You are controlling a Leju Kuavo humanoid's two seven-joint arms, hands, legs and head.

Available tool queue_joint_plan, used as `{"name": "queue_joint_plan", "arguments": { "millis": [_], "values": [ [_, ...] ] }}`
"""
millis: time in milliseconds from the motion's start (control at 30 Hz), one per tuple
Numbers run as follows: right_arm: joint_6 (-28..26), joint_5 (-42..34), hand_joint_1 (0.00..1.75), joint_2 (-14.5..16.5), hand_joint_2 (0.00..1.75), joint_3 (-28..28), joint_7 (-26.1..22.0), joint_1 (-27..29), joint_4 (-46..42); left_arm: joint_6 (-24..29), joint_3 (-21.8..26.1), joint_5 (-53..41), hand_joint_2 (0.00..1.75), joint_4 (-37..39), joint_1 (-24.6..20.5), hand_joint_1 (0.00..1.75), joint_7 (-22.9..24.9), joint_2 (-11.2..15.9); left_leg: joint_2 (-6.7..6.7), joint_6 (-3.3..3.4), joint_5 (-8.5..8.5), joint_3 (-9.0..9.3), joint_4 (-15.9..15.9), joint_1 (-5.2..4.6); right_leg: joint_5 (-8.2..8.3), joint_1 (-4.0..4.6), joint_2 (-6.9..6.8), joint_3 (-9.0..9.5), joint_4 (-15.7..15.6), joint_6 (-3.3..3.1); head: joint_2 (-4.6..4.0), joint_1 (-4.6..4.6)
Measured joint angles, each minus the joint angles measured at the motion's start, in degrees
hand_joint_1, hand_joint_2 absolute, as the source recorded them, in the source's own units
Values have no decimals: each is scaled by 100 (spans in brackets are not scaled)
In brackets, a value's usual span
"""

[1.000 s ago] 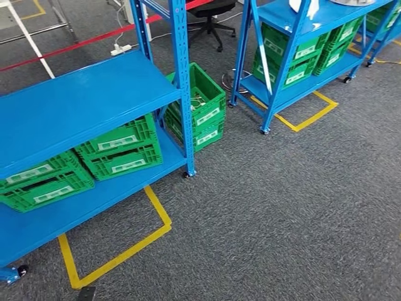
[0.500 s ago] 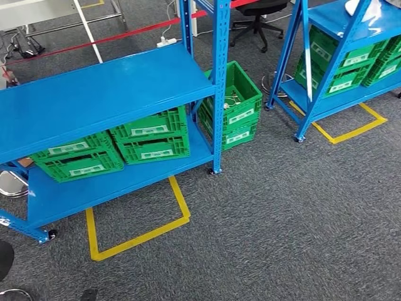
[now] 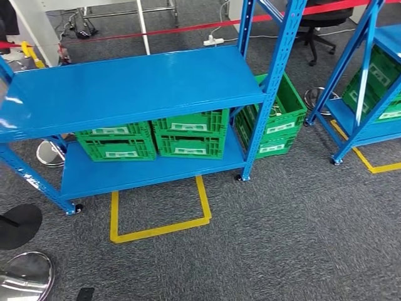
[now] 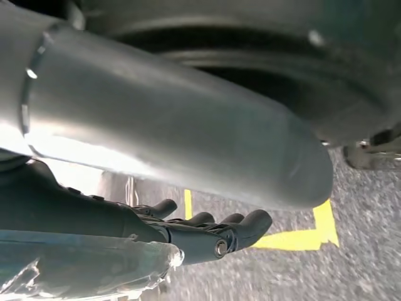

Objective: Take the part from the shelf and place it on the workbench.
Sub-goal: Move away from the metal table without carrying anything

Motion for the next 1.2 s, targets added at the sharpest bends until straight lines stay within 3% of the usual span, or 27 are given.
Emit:
{"name": "queue_joint_plan", "arguments": {
  "millis": [33,100,133,167,233,300,367,400,467,533,600,667,733,800,833,867,900,933,1000,1067,1100,1167,1200],
  "values": [
    [-1,-1,0,-1,0,0,-8,-1,0,0,1,-1,0,0,-4,0,0,-1,-75,-36,7,-16,9,3,109,-18,123,134,-312,-9,0,-3],
    [-1,-2,0,-1,0,0,-35,-9,0,0,4,-1,0,0,2,0,0,0,-192,-118,37,-63,10,13,126,-15,236,224,-511,-57,0,-4],
    [-1,-3,0,-1,0,0,-50,-15,0,1,5,-2,0,0,13,0,0,1,-251,-158,60,-85,-1,28,143,-7,171,228,-507,-102,0,-6],
    [-1,-4,0,-1,0,0,-47,-20,0,1,7,-2,0,0,26,0,0,2,-224,-189,63,-103,5,33,160,-3,102,237,-513,-145,0,-4],
    [0,-7,0,-1,0,0,-23,-16,0,2,7,-2,0,0,34,0,0,-2,62,-238,-100,-228,245,16,194,-7,-56,252,-542,-229,0,-42],
    [1,-11,0,-2,0,0,-7,7,0,2,7,-2,0,0,8,0,0,-11,398,-266,-484,-550,933,-2,199,10,-235,249,-556,-273,0,-82],
    [1,-16,0,-3,0,0,-7,27,1,2,8,-2,0,0,-4,0,0,-15,466,-278,-728,-848,1587,-1,190,23,-427,243,-555,-288,0,-85],
    [2,-18,0,-3,0,0,-7,29,1,2,9,-2,0,0,2,0,0,-15,472,-276,-697,-867,1657,-2,184,25,-515,245,-554,-289,0,-85],
    [4,-20,0,-2,0,0,-7,23,0,3,11,-2,0,0,17,0,0,-14,551,-256,-369,-571,1145,-6,170,25,-666,264,-554,-274,0,-87],
    [6,-23,0,-2,0,-1,-7,18,0,4,11,-4,0,0,3,0,0,-17,840,-211,-101,-153,380,-33,135,57,-790,278,-545,-227,0,-93],
    [7,-27,0,-3,0,-2,-7,13,0,7,11,-8,0,0,-16,0,0,-23,987,-144,-67,10,51,-63,92,101,-905,283,-547,-173,0,-81],
    [7,-30,0,-4,0,-3,-3,-8,0,9,11,-9,0,0,-6,0,0,-31,845,-70,-68,-2,29,-61,61,106,-1011,333,-559,-129,0,-66],
    [8,-31,0,-4,0,-4,3,-26,0,13,15,-9,0,0,8,0,0,-31,709,-7,-45,-6,16,-38,-78,82,-830,305,-391,-71,0,-50],
    [11,-38,0,-4,0,-5,-5,-15,2,19,20,-10,0,0,-6,0,0,-28,579,49,-20,-20,12,-25,-409,57,-466,22,225,-26,0,-24],
    [21,-55,0,-4,0,-9,-10,-1,3,20,22,-10,0,0,-15,0,0,-29,512,70,-12,-30,13,-26,-569,51,-350,-176,623,-18,0,-13],
    [39,-83,0,-5,0,-16,-14,11,5,18,23,-11,0,0,-19,0,0,-33,449,82,-8,-36,15,-28,-650,51,-293,-348,932,-14,0,-8],
    [62,-116,0,-5,0,-28,-15,20,7,10,27,-11,0,0,-15,0,0,-36,396,86,-9,-35,17,-29,-620,51,-265,-446,1057,-14,0,-3],
    [86,-148,0,-5,0,-42,-15,23,7,-6,32,-9,0,0,-7,0,1,-36,346,84,-9,-29,18,-28,-478,48,-254,-438,952,-16,0,-2],
    [113,-180,0,-5,0,-61,-13,18,7,-79,46,3,0,0,2,0,10,-35,278,57,-17,-16,26,-23,-49,28,-230,-176,242,-17,0,0],
    [126,-195,0,-5,0,-65,-14,6,7,-186,68,39,0,0,-1,0,9,-34,241,2,-33,-28,57,-40,189,6,-167,65,-347,-41,0,-1],
    [131,-207,0,-4,44,-67,-17,0,7,-236,89,59,0,0,-1,0,-5,-32,235,9,-36,-42,70,-53,210,-2,-138,106,-451,-51,0,-3],
    [137,-238,0,-3,131,-84,-26,-3,7,-290,134,84,0,0,-1,0,-44,-30,235,107,-16,-62,72,-68,234,1,-127,113,-471,-76,0,-13],
    [138,-252,0,-3,175,-97,-24,0,7,-299,147,87,44,0,0,0,-55,-32,236,159,-1,-64,62,-69,243,10,-126,104,-471,-81,0,-12]
  ]
}}
